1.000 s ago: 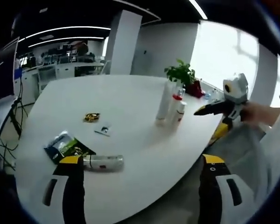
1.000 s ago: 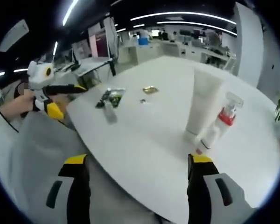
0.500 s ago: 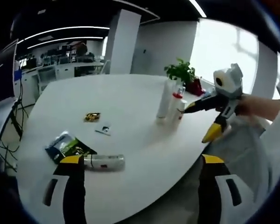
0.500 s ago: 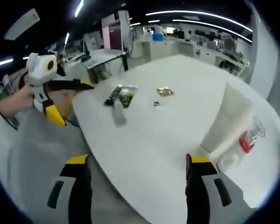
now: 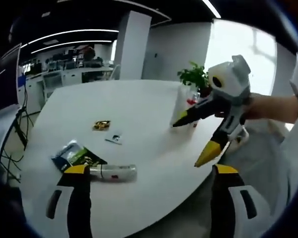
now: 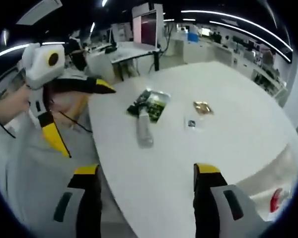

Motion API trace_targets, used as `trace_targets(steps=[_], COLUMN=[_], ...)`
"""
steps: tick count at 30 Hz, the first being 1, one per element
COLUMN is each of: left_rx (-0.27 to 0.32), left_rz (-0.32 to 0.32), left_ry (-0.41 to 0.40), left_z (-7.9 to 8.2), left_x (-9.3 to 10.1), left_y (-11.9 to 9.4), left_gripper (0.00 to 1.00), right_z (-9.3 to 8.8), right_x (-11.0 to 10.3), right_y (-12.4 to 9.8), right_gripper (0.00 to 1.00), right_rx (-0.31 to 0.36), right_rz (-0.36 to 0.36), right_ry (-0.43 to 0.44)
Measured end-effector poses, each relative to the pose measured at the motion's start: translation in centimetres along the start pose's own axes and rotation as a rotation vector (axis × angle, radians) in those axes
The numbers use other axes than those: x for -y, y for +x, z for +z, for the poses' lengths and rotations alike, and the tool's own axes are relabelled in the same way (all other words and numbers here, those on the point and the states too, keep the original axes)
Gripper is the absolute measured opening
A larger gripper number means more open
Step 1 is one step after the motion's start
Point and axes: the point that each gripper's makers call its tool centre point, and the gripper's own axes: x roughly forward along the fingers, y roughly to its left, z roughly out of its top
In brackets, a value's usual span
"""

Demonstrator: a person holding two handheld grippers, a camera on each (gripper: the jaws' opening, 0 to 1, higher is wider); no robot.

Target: Arrange the skincare products in the storage area until every visible bottle or jar stands upright without overlapping.

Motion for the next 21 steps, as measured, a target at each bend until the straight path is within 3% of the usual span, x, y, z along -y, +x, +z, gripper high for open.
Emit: trace_targets(steps=[9,21], left_rx=[-0.012,-0.013], left_rz=[0.008,0.028], left_ry=[0.005,-0.010], left_z=[-0.2,-0.4], left_x=[-0.3,-0.9], left_y=[0.1,-0.1], left_gripper=[0.93,0.93], right_z=[2.7,3.5], right_x=[-0.1,-2.0], right_y=[3.4,8.1], right_gripper=[0.71,0.57], right_rx=[-0.054,-0.152], right_rz=[0.042,0.090], right_ry=[-0.084,-0.145])
